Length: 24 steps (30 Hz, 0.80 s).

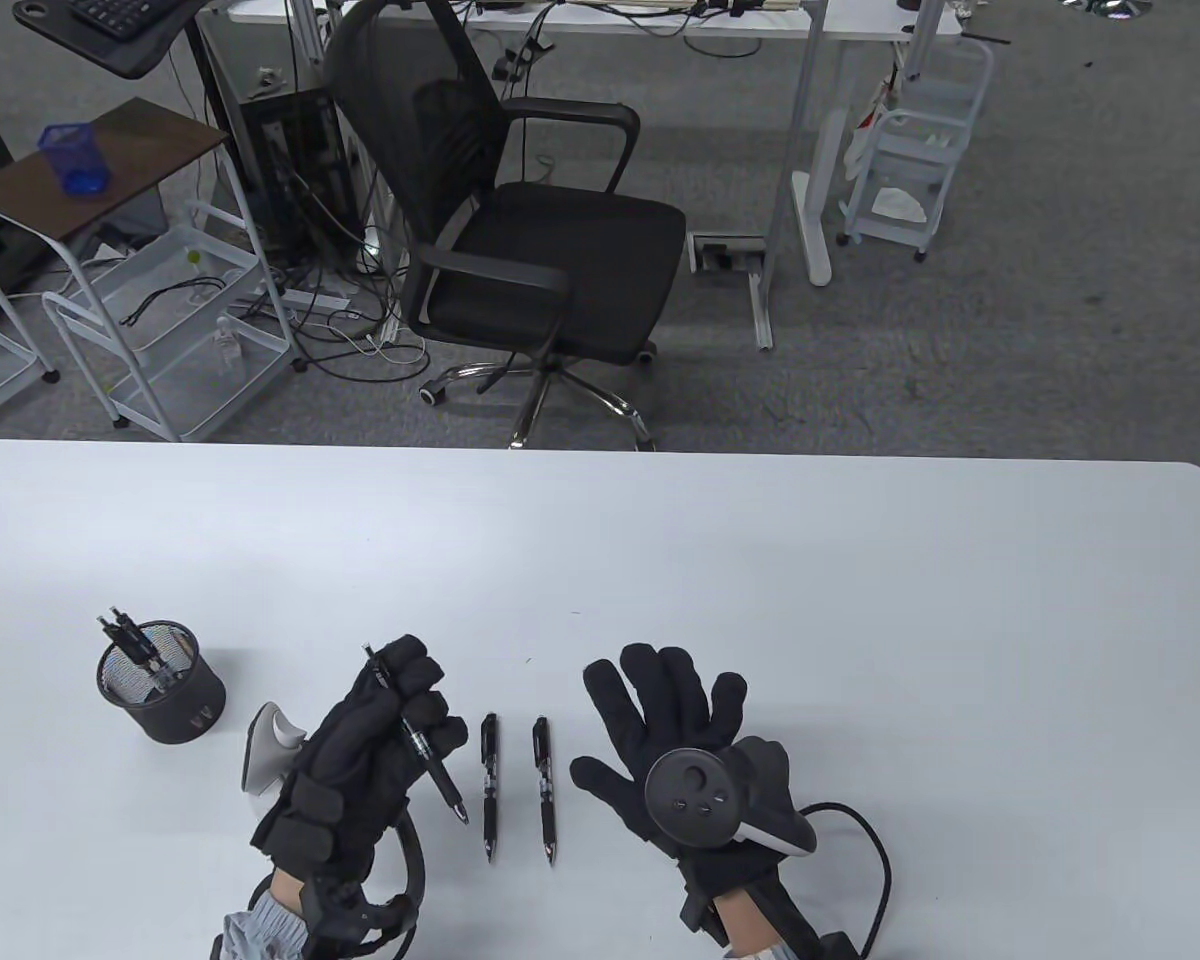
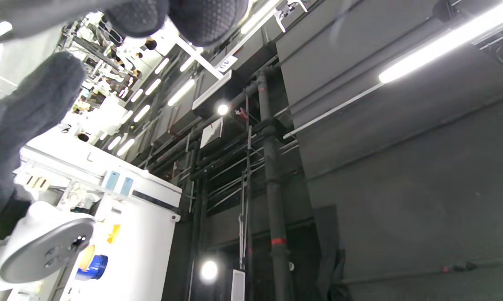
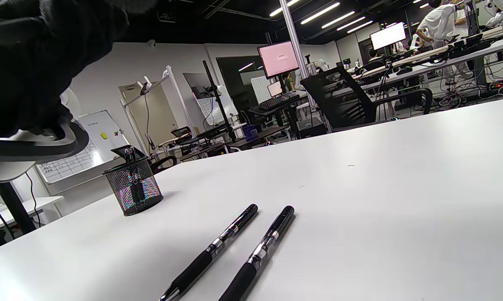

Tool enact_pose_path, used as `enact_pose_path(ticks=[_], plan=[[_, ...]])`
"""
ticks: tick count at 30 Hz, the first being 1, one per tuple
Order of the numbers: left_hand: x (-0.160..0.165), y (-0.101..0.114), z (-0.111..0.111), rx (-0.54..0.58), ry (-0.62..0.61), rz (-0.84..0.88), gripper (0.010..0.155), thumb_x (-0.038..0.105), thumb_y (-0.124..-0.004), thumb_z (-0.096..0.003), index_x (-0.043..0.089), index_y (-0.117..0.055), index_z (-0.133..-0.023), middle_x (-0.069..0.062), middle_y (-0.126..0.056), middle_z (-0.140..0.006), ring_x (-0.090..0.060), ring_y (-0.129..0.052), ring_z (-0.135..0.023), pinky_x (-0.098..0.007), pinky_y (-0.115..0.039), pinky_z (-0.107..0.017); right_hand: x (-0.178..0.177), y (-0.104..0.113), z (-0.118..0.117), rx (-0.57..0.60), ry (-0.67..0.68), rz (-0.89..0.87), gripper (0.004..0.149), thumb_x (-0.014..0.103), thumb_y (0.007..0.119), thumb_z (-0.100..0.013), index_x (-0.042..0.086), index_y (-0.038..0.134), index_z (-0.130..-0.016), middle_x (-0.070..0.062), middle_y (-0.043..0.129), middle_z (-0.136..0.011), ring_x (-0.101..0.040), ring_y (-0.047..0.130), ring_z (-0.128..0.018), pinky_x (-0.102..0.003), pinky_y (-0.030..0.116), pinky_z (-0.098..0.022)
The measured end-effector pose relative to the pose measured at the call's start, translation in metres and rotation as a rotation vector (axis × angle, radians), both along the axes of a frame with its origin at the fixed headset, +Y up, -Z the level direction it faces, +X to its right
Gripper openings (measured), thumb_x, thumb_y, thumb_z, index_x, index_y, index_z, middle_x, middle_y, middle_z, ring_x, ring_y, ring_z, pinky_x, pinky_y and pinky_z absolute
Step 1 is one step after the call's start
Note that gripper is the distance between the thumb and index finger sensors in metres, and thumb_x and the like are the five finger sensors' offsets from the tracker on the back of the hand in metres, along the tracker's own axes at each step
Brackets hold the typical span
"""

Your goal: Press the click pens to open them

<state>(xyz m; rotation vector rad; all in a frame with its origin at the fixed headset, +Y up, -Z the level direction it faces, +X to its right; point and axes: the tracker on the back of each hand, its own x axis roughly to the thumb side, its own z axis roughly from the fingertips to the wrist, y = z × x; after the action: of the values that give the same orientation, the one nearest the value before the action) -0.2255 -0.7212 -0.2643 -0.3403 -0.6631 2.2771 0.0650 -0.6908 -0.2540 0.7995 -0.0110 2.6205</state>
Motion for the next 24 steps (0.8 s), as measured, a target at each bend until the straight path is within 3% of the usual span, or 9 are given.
enact_pose_path(ticks=[5,8,11,13,14,16,19,24], plan=[[0.001,0.002,0.002,0.016,0.049,-0.081,0.051,0.024,-0.049,-0.0746,0.018,-0.027,-0.12,-0.013,-0.049,-0.122,-0.026,-0.068,-0.1,-0.054,-0.061,-0.083,0.0,0.0,0.0,-0.001,-0.001,-0.001,0.075,0.051,0.053,-0.067,0.015,0.02,-0.123,-0.027,0.004,-0.123,-0.059,0.007,-0.107,-0.082,0.0,-0.06],[0.001,0.001,0.004,0.003,0.024,-0.131,0.047,0.03,-0.042,-0.0766,0.031,-0.024,-0.12,-0.001,-0.053,-0.122,-0.043,-0.053,-0.111,-0.075,-0.041,-0.077,0.001,0.0,0.0,-0.001,-0.003,-0.003,0.075,0.051,0.053,-0.067,0.014,0.02,-0.123,-0.027,0.005,-0.123,-0.059,0.007,-0.107,-0.082,0.0,-0.06],[0.004,0.0,0.006,-0.033,-0.013,-0.151,0.047,0.035,-0.036,-0.0767,0.034,-0.016,-0.119,0.003,-0.054,-0.113,-0.034,-0.06,-0.105,-0.078,-0.048,-0.076,0.001,0.0,0.0,-0.001,-0.003,-0.003,0.075,0.051,0.053,-0.067,0.014,0.02,-0.123,-0.028,0.005,-0.123,-0.059,0.007,-0.107,-0.081,0.0,-0.06],[0.005,-0.003,0.009,-0.074,-0.007,-0.187,0.05,0.05,-0.031,-0.0764,0.03,-0.016,-0.12,-0.002,-0.057,-0.105,-0.026,-0.069,-0.091,-0.062,-0.062,-0.078,0.001,0.0,0.0,-0.001,-0.003,-0.003,0.075,0.051,0.053,-0.067,0.014,0.02,-0.123,-0.028,0.005,-0.123,-0.059,0.007,-0.107,-0.082,0.0,-0.06],[0.005,-0.004,0.011,-0.096,0.014,-0.201,0.058,0.058,-0.029,-0.0749,0.023,-0.02,-0.12,-0.004,-0.062,-0.1,-0.022,-0.073,-0.083,-0.051,-0.07,-0.074,0.001,0.0,0.0,0.0,-0.002,-0.004,0.075,0.051,0.053,-0.067,0.014,0.02,-0.123,-0.028,0.005,-0.123,-0.059,0.007,-0.107,-0.082,0.0,-0.06],[0.005,-0.007,0.013,-0.135,0.051,-0.251,0.068,0.066,-0.027,-0.0722,0.015,-0.041,-0.116,0.0,-0.075,-0.086,-0.014,-0.082,-0.067,-0.04,-0.081,-0.06,0.001,0.0,0.0,0.001,-0.002,-0.004,0.075,0.051,0.053,-0.067,0.015,0.02,-0.123,-0.028,0.005,-0.123,-0.059,0.007,-0.107,-0.082,0.0,-0.06],[0.005,-0.012,0.013,-0.155,0.056,-0.241,0.072,0.07,-0.024,-0.0704,0.018,-0.064,-0.101,0.009,-0.084,-0.064,-0.005,-0.088,-0.048,-0.032,-0.087,-0.047,0.001,0.0,0.0,0.001,-0.002,-0.004,0.075,0.051,0.053,-0.067,0.014,0.02,-0.123,-0.028,0.005,-0.124,-0.059,0.007,-0.107,-0.081,0.0,-0.06],[0.002,-0.015,0.012,-0.147,0.067,-0.207,0.071,0.07,-0.025,-0.0706,0.021,-0.071,-0.092,0.014,-0.084,-0.054,-0.002,-0.087,-0.04,-0.029,-0.088,-0.041,0.001,0.0,0.001,0.005,0.0,-0.007,0.075,0.051,0.053,-0.067,0.015,0.02,-0.123,-0.028,0.005,-0.123,-0.059,0.007,-0.107,-0.082,0.0,-0.06]])
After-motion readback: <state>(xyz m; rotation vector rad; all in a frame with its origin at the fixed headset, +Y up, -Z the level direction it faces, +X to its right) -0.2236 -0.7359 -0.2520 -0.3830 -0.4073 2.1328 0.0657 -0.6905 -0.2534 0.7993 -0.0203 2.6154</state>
